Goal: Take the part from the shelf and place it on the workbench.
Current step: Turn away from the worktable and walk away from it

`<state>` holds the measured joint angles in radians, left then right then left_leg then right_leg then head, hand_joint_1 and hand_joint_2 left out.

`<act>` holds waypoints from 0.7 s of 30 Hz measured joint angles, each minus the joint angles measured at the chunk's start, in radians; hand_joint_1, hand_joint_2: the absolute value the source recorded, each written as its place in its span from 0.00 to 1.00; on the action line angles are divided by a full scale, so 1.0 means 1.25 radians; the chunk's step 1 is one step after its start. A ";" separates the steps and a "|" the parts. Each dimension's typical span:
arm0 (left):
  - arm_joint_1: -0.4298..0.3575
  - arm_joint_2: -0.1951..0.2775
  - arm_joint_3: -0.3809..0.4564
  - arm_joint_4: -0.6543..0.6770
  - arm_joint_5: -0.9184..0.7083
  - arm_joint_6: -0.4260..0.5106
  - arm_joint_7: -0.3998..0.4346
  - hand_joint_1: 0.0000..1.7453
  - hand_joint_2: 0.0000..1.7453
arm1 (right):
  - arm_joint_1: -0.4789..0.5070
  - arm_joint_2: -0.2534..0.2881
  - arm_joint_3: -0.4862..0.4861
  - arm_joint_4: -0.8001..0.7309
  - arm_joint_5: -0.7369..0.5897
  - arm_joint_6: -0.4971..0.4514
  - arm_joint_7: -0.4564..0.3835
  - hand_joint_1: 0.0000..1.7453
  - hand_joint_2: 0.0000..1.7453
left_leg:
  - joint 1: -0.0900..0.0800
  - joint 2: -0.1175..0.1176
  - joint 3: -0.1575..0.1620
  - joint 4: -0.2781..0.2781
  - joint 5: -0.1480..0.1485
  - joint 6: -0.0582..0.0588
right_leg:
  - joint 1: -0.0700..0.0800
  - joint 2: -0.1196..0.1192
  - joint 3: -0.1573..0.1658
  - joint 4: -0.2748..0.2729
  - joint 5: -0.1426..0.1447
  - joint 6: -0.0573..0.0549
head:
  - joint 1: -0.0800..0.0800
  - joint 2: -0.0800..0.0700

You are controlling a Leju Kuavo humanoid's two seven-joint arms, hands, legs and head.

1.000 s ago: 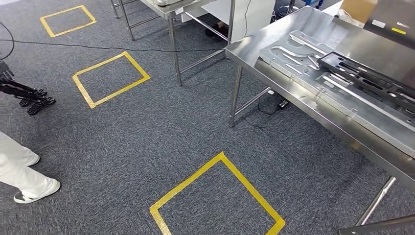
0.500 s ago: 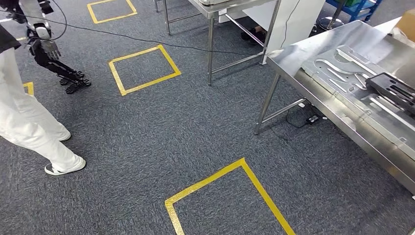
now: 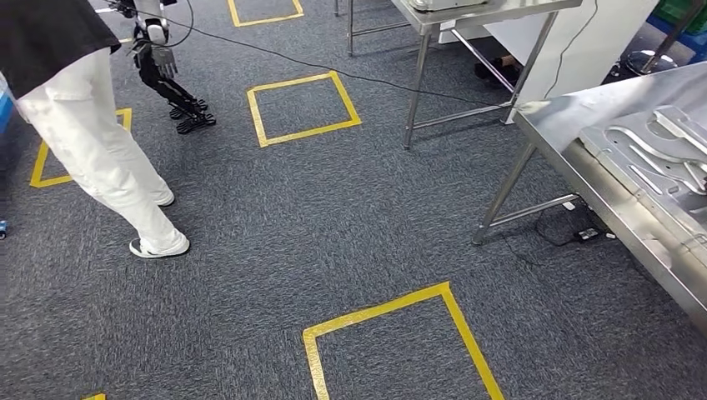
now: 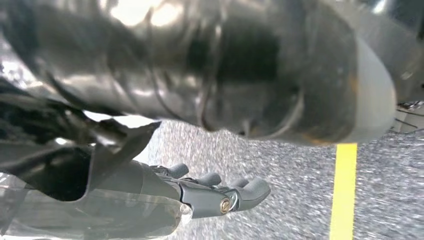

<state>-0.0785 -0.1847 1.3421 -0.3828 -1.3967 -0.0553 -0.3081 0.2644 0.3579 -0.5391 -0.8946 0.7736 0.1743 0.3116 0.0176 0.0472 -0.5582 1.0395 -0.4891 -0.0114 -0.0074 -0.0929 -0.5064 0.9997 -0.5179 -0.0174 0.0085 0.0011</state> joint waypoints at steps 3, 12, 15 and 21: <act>0.001 0.000 0.000 0.001 0.000 0.000 0.000 0.00 0.00 | -0.004 0.000 0.002 0.000 -0.002 0.000 0.001 0.00 0.00 | -0.005 -0.004 0.009 -0.026 0.003 0.013 | 0.002 -0.017 0.005 0.002 -0.005 0.013 | 0.000 0.000; 0.001 0.001 0.000 0.001 -0.002 -0.002 0.000 0.00 0.00 | -0.002 0.000 0.009 -0.001 -0.009 0.003 0.004 0.00 0.00 | -0.012 -0.080 0.010 -0.033 0.011 0.040 | -0.004 0.074 -0.103 0.216 -0.087 0.021 | 0.000 0.000; 0.000 -0.001 -0.001 0.001 -0.002 -0.002 0.001 0.00 0.00 | -0.001 -0.001 0.009 -0.001 -0.009 0.003 0.005 0.00 0.00 | -0.013 -0.111 0.012 -0.030 0.010 0.037 | -0.003 0.122 -0.042 0.063 -0.001 0.008 | 0.000 0.000; 0.002 -0.004 -0.001 0.002 -0.002 -0.002 0.003 0.00 0.00 | -0.001 -0.001 0.015 -0.003 -0.013 0.003 0.016 0.00 0.00 | -0.009 -0.114 -0.009 -0.009 0.000 0.013 | -0.002 0.108 -0.017 0.001 0.017 -0.008 | 0.000 0.000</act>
<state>-0.0760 -0.1893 1.3413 -0.3807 -1.3997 -0.0573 -0.3039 0.2627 0.3568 -0.5201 -0.8979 0.7571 0.1781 0.3319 0.0066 -0.0952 -0.5698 1.0279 -0.4892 0.0044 -0.0104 0.0422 -0.5271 1.0014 -0.4968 -0.0277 0.0086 0.0011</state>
